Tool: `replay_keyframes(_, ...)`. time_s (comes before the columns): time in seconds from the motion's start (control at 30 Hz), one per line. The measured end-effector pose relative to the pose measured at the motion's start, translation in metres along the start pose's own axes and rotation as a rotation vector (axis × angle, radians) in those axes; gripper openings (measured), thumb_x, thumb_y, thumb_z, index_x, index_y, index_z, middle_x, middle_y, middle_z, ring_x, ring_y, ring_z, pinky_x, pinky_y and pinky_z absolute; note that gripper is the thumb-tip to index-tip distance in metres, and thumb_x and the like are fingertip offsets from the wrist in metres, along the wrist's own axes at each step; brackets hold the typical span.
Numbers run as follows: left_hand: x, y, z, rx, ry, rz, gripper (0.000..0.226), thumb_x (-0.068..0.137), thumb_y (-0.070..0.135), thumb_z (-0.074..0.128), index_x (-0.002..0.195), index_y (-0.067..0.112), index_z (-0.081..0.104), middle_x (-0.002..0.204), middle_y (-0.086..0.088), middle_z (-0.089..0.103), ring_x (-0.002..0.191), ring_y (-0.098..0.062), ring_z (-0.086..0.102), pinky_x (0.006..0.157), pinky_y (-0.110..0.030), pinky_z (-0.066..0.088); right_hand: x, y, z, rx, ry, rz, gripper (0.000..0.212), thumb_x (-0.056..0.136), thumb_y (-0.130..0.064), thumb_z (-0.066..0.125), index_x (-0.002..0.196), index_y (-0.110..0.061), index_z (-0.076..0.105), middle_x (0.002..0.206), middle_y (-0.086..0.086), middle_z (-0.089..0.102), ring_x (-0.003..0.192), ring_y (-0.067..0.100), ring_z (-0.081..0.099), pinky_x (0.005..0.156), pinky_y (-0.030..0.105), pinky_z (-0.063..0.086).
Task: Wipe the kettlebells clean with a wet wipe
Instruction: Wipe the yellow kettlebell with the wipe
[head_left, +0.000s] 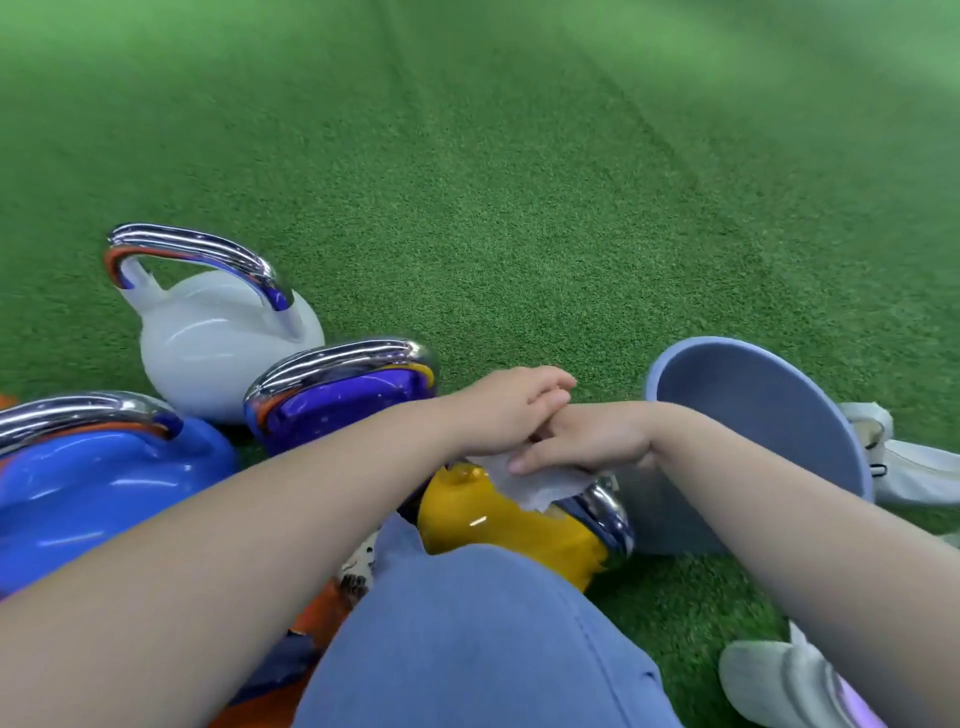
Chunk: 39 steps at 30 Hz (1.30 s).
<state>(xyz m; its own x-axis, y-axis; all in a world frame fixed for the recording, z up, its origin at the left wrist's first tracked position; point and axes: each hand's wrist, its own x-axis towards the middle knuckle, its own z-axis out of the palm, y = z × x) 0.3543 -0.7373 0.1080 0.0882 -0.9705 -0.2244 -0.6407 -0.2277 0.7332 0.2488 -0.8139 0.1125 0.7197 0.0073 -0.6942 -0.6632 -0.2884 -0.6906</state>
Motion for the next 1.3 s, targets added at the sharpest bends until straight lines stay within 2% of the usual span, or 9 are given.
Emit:
replay_keyframes(0.07,0.006,0.008,0.010,0.080,-0.099,0.056,0.038,0.101,0.025,0.033,0.136,0.014,0.044,0.139,-0.006,0.049,0.127,-0.020,0.044,0.097,-0.022,0.031,-0.015,0.014,-0.002,0.168,-0.042,0.015,0.029,0.094,-0.011,0.047,0.122,-0.004,0.049,0.112,0.003,0.062,0.095,0.008,0.060,0.084,0.015,0.048)
replay_keyframes(0.17,0.006,0.013,0.024,0.313,-0.259,0.116,0.037,0.100,0.033,0.032,0.132,0.022,0.048,0.130,-0.005,0.056,0.116,-0.023,0.051,0.085,-0.028,0.037,-0.036,0.041,-0.003,0.232,-0.012,0.053,0.027,0.091,-0.028,0.051,0.110,-0.012,0.060,0.113,0.000,0.066,0.099,0.003,0.058,0.093,0.022,0.048)
replay_keyframes(0.3,0.008,0.021,0.035,0.593,-0.371,0.207,0.041,0.100,0.043,0.026,0.130,0.028,0.049,0.115,-0.001,0.062,0.101,-0.023,0.056,0.073,-0.028,0.037,-0.052,0.071,0.016,0.294,0.156,0.002,0.022,0.095,-0.014,0.046,0.102,-0.015,0.067,0.109,-0.024,0.065,0.091,-0.022,0.051,0.077,0.001,0.038)
replay_keyframes(0.4,0.011,0.027,0.037,0.688,-0.419,0.263,0.043,0.099,0.045,0.024,0.122,0.023,0.054,0.092,0.000,0.057,0.084,-0.021,0.051,0.067,-0.028,0.034,-0.050,0.090,0.039,0.359,0.361,-0.114,0.041,0.091,-0.006,0.052,0.073,-0.037,0.071,0.082,-0.027,0.067,0.086,-0.016,0.055,0.075,0.003,0.039)
replay_keyframes(0.57,0.002,0.014,0.034,0.725,-0.334,0.296,0.048,0.097,0.050,0.021,0.110,0.016,0.052,0.098,-0.004,0.061,0.083,-0.023,0.052,0.070,-0.033,0.041,-0.045,0.093,0.054,0.316,0.722,-0.174,0.017,0.079,-0.008,0.070,0.087,-0.022,0.071,0.081,-0.009,0.072,0.077,0.000,0.062,0.072,0.015,0.047)
replay_keyframes(0.77,-0.018,-0.037,0.020,0.396,-0.119,0.213,0.034,0.097,0.048,0.026,0.070,0.029,0.035,0.072,0.011,0.045,0.077,-0.015,0.045,0.077,-0.033,0.036,-0.024,0.049,0.030,0.014,0.419,-0.141,0.033,0.094,-0.037,0.048,0.093,-0.008,0.064,0.082,0.025,0.061,0.071,0.015,0.051,0.070,0.040,0.044)
replay_keyframes(1.03,-0.033,-0.070,0.047,-0.739,0.280,-0.337,0.031,0.095,0.003,0.046,0.066,0.015,0.046,0.067,0.003,0.049,0.052,0.009,0.048,0.053,-0.004,0.036,0.036,-0.019,0.004,-0.537,0.103,0.036,0.034,0.103,-0.030,0.024,0.097,-0.015,0.053,0.101,0.007,0.052,0.095,0.017,0.048,0.085,0.026,0.036)
replay_keyframes(1.13,-0.014,-0.091,0.060,-0.735,0.250,-0.571,0.018,0.081,-0.003,0.061,0.092,-0.014,0.052,0.082,-0.010,0.062,0.082,-0.003,0.056,0.056,-0.011,0.034,0.060,-0.029,0.002,-0.617,0.020,0.140,0.037,0.102,-0.033,0.026,0.105,-0.012,0.056,0.111,0.013,0.059,0.098,0.025,0.054,0.094,0.034,0.042)
replay_keyframes(1.3,-0.011,-0.096,0.069,-0.559,0.274,-0.664,0.026,0.087,-0.010,0.051,0.111,-0.001,0.052,0.080,-0.004,0.051,0.092,-0.016,0.045,0.062,-0.015,0.036,0.085,-0.038,0.003,-0.396,-0.019,0.325,0.025,0.099,-0.023,0.034,0.088,-0.011,0.054,0.080,0.005,0.059,0.067,0.017,0.056,0.067,0.029,0.046)
